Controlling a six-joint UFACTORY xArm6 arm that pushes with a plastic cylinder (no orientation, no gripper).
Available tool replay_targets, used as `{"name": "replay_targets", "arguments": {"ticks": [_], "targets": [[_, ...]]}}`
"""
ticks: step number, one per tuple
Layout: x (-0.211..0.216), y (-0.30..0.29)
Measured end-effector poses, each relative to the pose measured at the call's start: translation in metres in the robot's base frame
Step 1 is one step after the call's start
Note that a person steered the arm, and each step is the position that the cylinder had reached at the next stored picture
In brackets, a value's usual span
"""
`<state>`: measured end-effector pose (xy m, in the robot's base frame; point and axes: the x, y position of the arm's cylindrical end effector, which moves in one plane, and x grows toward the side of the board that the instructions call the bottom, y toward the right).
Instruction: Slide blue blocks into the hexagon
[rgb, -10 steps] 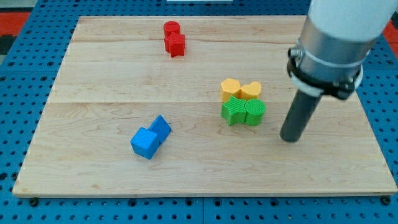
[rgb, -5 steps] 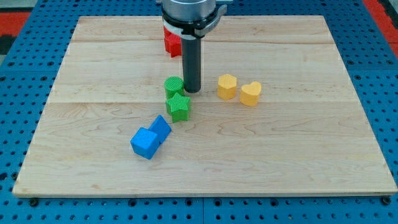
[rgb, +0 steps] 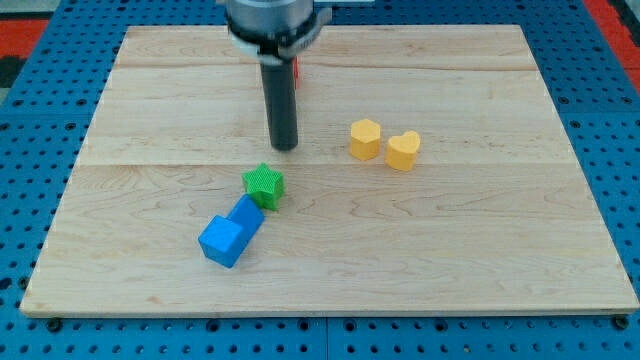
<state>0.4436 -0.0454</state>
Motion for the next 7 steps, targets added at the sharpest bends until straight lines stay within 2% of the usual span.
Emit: {"name": "replay_targets", "arguments": {"ticks": [1, 2, 4, 5, 6, 7], "targets": [[0.064, 0.018], [0.086, -0.004], [-0.001, -0.012], [0.056, -0.004], [0.043, -0.039], [0.005, -0.039]]}}
